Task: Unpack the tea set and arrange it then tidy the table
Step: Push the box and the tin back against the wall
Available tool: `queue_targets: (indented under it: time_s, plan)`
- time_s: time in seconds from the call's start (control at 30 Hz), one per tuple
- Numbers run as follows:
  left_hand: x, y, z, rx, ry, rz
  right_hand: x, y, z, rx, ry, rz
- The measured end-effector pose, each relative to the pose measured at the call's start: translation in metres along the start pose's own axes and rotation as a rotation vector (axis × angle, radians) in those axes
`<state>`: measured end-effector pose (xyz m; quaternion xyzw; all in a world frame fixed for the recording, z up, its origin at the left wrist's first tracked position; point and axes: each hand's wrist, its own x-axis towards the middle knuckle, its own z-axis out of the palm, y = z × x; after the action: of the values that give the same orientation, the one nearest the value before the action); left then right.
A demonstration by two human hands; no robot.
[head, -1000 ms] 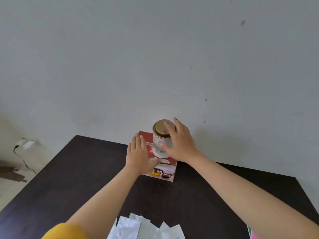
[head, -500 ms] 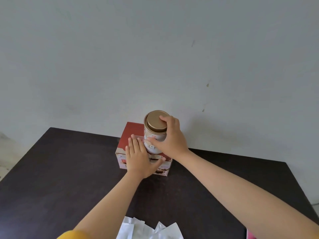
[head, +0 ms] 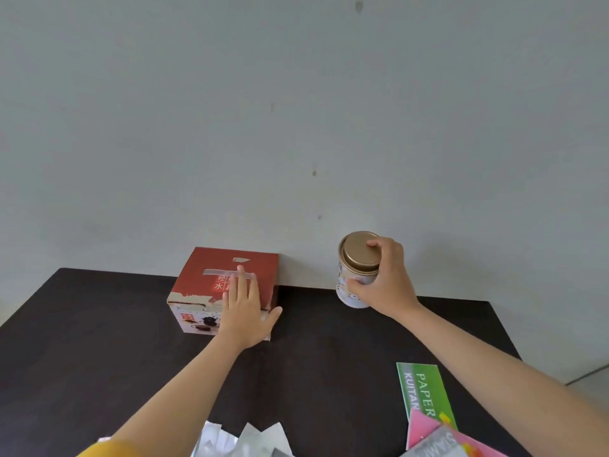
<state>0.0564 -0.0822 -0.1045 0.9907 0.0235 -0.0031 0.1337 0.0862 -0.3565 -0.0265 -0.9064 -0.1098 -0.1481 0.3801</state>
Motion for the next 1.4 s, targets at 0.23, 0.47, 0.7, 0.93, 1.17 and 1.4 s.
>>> queue_targets:
  time_s: [0.23, 0.47, 0.7, 0.93, 1.17, 1.4]
  plan:
    - [0.004, 0.038, 0.024, 0.145, -0.087, -0.107, -0.022, 0.113, -0.059, -0.065, 0.021, 0.088]
    - [0.005, 0.034, 0.035, 0.189, -0.031, -0.127, -0.037, 0.205, -0.076, -0.102, 0.116, 0.249]
    - [0.004, 0.036, 0.037, 0.235, -0.017, -0.138, -0.035, 0.257, -0.082, -0.083, 0.217, 0.407]
    - [0.004, 0.035, 0.038, 0.228, 0.005, -0.137, -0.026, 0.269, -0.080, -0.091, 0.258, 0.432]
    - [0.004, 0.035, 0.037, 0.231, 0.006, -0.132, -0.025, 0.266, -0.087, -0.214, 0.167, 0.402]
    - [0.003, 0.039, 0.033, 0.201, -0.011, -0.136, -0.031, 0.237, -0.097, -0.495, 0.045, 0.401]
